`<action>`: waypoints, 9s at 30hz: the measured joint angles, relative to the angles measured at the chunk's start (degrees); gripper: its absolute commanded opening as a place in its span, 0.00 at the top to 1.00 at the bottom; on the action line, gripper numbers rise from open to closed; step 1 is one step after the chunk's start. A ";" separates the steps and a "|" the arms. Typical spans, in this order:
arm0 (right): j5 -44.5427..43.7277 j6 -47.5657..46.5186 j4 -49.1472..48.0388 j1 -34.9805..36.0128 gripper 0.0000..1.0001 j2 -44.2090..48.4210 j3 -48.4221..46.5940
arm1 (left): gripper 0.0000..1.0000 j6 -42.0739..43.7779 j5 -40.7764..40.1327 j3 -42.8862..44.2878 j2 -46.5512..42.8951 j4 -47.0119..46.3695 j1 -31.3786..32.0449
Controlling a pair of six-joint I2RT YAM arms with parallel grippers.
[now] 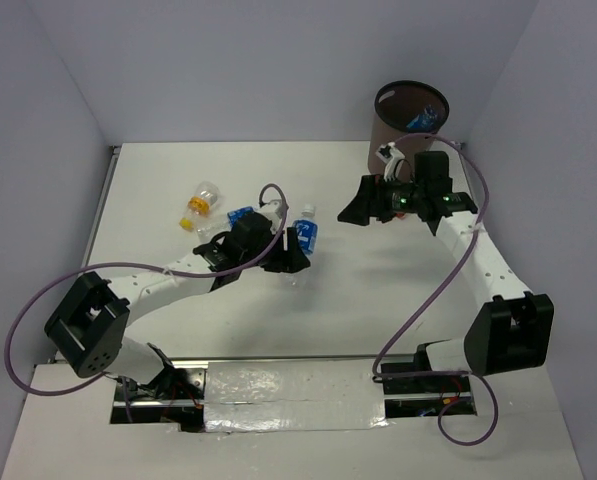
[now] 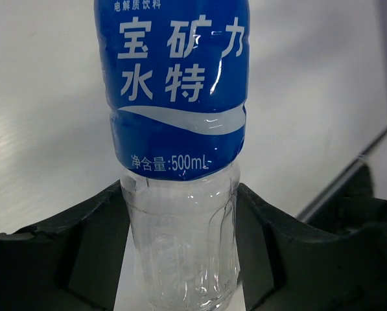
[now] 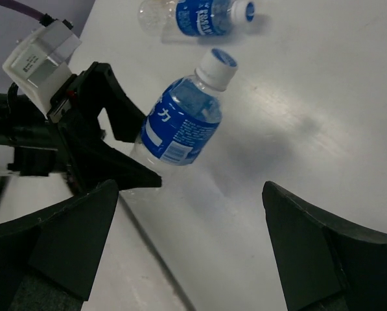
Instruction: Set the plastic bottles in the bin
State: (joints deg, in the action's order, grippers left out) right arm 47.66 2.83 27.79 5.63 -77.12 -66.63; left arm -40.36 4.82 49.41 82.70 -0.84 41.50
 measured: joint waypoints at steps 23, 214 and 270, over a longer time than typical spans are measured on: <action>-14.08 26.16 -7.72 11.02 0.24 -2.89 3.32 | 0.62 -0.55 15.91 -0.28 2.62 -24.41 1.40; -36.22 -10.71 -21.77 -3.63 0.75 -20.17 -43.50 | 0.01 13.03 5.86 -3.76 -24.06 4.74 -24.96; -27.96 18.91 -8.28 -21.16 0.04 -26.18 -11.47 | 0.00 9.31 0.94 -9.64 -26.08 8.02 -30.23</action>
State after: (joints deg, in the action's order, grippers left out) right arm 19.70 21.74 19.51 -15.53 -103.31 -78.11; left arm -31.05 5.76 39.77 56.62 7.18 11.27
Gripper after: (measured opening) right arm 0.967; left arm 0.994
